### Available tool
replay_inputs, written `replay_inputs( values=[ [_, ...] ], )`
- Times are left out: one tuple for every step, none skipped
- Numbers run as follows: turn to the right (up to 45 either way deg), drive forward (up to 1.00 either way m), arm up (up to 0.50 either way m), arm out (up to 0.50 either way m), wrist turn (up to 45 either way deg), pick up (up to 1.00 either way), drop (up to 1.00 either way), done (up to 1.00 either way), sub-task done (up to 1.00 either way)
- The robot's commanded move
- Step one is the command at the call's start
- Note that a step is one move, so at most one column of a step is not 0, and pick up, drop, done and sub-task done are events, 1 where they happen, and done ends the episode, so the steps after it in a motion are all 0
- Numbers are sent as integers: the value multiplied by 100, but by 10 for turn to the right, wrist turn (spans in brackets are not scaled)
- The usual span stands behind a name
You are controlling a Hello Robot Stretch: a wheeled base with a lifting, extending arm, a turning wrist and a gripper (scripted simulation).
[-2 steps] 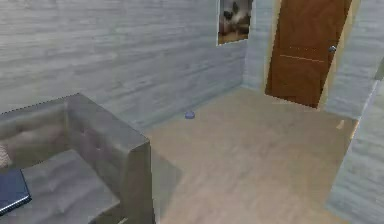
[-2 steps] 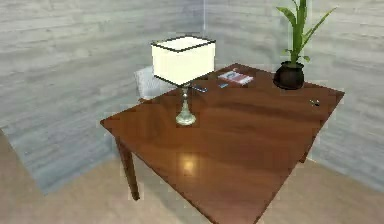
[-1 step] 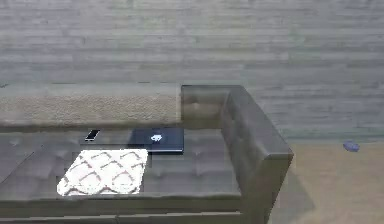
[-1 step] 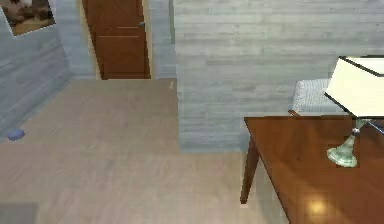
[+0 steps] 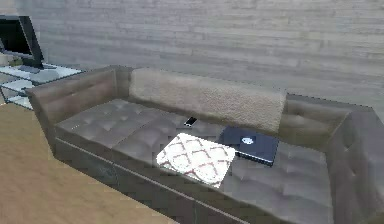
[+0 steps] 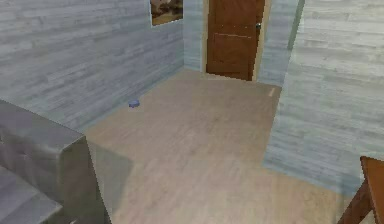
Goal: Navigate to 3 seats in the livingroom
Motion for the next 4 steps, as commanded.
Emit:
replay_inputs(
  values=[
    [0,0,0,0,0,0,0,0,100],
    [450,0,0,0,0,0,0,0,0],
    [450,0,0,0,0,0,0,0,0],
    [120,0,0,0,0,0,0,0,0]
  ],
)
